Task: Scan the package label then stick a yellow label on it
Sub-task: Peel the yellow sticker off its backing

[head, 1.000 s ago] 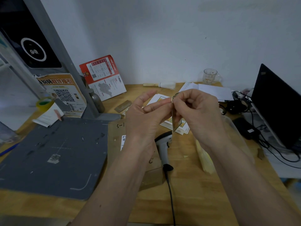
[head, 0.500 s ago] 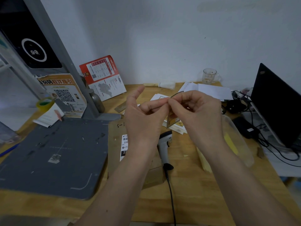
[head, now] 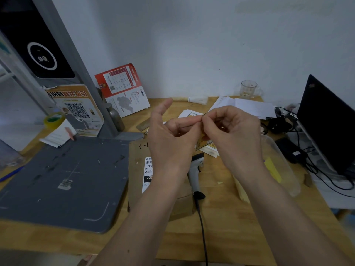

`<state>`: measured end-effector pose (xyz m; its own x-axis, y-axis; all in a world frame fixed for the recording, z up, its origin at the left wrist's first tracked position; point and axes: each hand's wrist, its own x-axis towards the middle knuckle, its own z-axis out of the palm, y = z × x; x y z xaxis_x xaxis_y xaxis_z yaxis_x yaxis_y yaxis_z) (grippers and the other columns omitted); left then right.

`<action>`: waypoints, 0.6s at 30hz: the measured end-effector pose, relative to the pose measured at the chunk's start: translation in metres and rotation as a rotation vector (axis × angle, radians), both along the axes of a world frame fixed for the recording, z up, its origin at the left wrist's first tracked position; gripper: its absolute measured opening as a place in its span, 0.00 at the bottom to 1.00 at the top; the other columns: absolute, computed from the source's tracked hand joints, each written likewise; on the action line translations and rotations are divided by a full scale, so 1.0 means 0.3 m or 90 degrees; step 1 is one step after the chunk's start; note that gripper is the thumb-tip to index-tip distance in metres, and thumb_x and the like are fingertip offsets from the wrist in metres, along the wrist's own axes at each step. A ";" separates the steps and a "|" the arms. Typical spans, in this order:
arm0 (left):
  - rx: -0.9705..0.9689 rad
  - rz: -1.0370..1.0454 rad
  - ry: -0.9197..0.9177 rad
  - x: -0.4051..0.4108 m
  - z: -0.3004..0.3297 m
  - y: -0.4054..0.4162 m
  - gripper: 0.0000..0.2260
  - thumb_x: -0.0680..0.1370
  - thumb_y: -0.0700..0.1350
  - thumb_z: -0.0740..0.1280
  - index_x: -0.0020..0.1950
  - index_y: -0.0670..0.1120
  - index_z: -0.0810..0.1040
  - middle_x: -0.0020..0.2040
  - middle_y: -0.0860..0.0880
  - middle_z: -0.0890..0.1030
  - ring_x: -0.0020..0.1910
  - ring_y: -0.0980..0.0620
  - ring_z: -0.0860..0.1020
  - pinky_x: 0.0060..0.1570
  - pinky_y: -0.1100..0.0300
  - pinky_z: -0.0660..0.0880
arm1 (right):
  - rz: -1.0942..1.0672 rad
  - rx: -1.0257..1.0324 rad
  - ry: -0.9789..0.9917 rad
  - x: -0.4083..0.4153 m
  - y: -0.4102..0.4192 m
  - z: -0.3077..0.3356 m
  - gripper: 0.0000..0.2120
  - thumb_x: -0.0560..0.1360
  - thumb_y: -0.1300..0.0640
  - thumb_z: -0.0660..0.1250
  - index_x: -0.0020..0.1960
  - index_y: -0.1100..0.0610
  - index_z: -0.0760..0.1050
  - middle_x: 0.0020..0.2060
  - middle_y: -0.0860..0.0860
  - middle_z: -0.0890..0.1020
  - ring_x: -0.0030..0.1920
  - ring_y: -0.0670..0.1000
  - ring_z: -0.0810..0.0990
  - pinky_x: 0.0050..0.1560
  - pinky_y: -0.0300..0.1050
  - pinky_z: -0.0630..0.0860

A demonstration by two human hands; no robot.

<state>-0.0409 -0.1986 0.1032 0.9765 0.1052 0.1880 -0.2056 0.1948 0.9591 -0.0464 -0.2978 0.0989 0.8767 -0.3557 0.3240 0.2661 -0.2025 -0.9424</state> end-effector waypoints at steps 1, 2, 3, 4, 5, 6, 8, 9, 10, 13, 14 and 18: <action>0.000 0.002 -0.002 0.001 -0.001 0.000 0.30 0.70 0.33 0.74 0.68 0.48 0.67 0.40 0.50 0.86 0.40 0.57 0.84 0.39 0.70 0.77 | -0.003 -0.010 -0.001 0.001 0.001 0.000 0.06 0.71 0.64 0.70 0.38 0.54 0.79 0.33 0.51 0.83 0.37 0.53 0.82 0.40 0.48 0.81; 0.006 0.005 -0.007 0.001 -0.002 0.000 0.30 0.70 0.33 0.74 0.68 0.48 0.67 0.40 0.50 0.86 0.40 0.57 0.84 0.40 0.69 0.78 | -0.006 -0.016 -0.002 0.001 0.001 0.000 0.06 0.71 0.64 0.69 0.38 0.54 0.79 0.33 0.51 0.83 0.36 0.53 0.82 0.39 0.47 0.81; 0.014 0.007 -0.012 0.002 -0.003 0.000 0.30 0.70 0.33 0.74 0.68 0.48 0.67 0.40 0.51 0.86 0.41 0.57 0.84 0.41 0.68 0.78 | -0.009 -0.020 -0.002 0.002 0.002 -0.001 0.06 0.71 0.64 0.69 0.37 0.54 0.78 0.33 0.50 0.82 0.36 0.53 0.82 0.39 0.46 0.81; 0.023 0.010 -0.016 0.001 -0.005 0.001 0.31 0.70 0.33 0.74 0.69 0.48 0.67 0.40 0.51 0.86 0.41 0.57 0.84 0.43 0.67 0.79 | -0.012 -0.025 -0.002 0.004 0.002 -0.001 0.07 0.71 0.64 0.69 0.37 0.54 0.78 0.33 0.50 0.82 0.36 0.52 0.81 0.39 0.46 0.80; 0.031 0.012 -0.020 0.002 -0.005 0.002 0.31 0.70 0.34 0.74 0.69 0.48 0.67 0.40 0.52 0.86 0.42 0.57 0.84 0.44 0.66 0.79 | -0.015 -0.033 -0.002 0.004 0.004 -0.002 0.06 0.71 0.64 0.69 0.37 0.54 0.78 0.33 0.50 0.82 0.36 0.52 0.81 0.39 0.45 0.80; 0.037 0.014 -0.023 0.001 -0.005 0.002 0.31 0.70 0.34 0.74 0.69 0.48 0.67 0.40 0.52 0.86 0.42 0.57 0.84 0.44 0.65 0.79 | -0.017 -0.039 -0.002 0.006 0.005 -0.003 0.06 0.71 0.63 0.69 0.37 0.54 0.78 0.33 0.50 0.82 0.36 0.52 0.81 0.39 0.46 0.80; 0.034 0.012 -0.020 0.000 -0.003 0.001 0.31 0.70 0.34 0.74 0.68 0.49 0.67 0.40 0.52 0.86 0.41 0.57 0.84 0.44 0.66 0.79 | -0.016 -0.035 0.001 0.007 0.005 -0.003 0.06 0.71 0.64 0.69 0.38 0.54 0.77 0.33 0.50 0.82 0.36 0.52 0.82 0.39 0.47 0.80; 0.028 0.008 -0.017 0.000 -0.001 0.001 0.31 0.70 0.34 0.74 0.68 0.49 0.67 0.40 0.52 0.86 0.41 0.57 0.84 0.42 0.67 0.79 | -0.013 -0.031 0.004 0.008 0.004 -0.003 0.06 0.71 0.64 0.68 0.38 0.55 0.77 0.33 0.51 0.82 0.36 0.52 0.82 0.39 0.47 0.80; 0.022 0.004 -0.015 0.000 0.001 0.000 0.31 0.70 0.33 0.74 0.68 0.48 0.67 0.40 0.52 0.86 0.41 0.57 0.84 0.41 0.68 0.78 | -0.007 -0.027 0.005 0.008 0.003 -0.002 0.06 0.71 0.64 0.68 0.38 0.55 0.77 0.33 0.51 0.82 0.36 0.52 0.81 0.39 0.47 0.80; 0.010 -0.004 -0.003 0.003 0.003 -0.001 0.31 0.69 0.33 0.74 0.68 0.48 0.68 0.40 0.51 0.86 0.40 0.57 0.84 0.38 0.70 0.77 | 0.016 -0.001 0.010 0.006 -0.002 0.000 0.05 0.72 0.65 0.68 0.39 0.57 0.77 0.34 0.52 0.82 0.35 0.52 0.80 0.39 0.47 0.80; 0.006 -0.005 0.002 0.003 0.005 -0.002 0.31 0.69 0.33 0.74 0.68 0.48 0.68 0.40 0.51 0.86 0.39 0.58 0.84 0.38 0.70 0.77 | 0.019 0.007 0.010 0.006 -0.004 0.000 0.05 0.72 0.65 0.68 0.39 0.57 0.77 0.33 0.52 0.82 0.34 0.50 0.80 0.38 0.46 0.79; -0.012 -0.007 0.015 0.006 0.003 -0.006 0.30 0.69 0.33 0.74 0.67 0.48 0.69 0.39 0.51 0.86 0.38 0.59 0.84 0.38 0.70 0.77 | 0.034 0.041 0.012 0.005 -0.006 0.002 0.02 0.72 0.66 0.67 0.41 0.62 0.77 0.33 0.55 0.81 0.33 0.51 0.79 0.36 0.43 0.79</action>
<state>-0.0392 -0.2004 0.1042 0.9817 0.0980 0.1635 -0.1813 0.2143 0.9598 -0.0450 -0.2996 0.0994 0.9008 -0.3276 0.2850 0.2568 -0.1274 -0.9580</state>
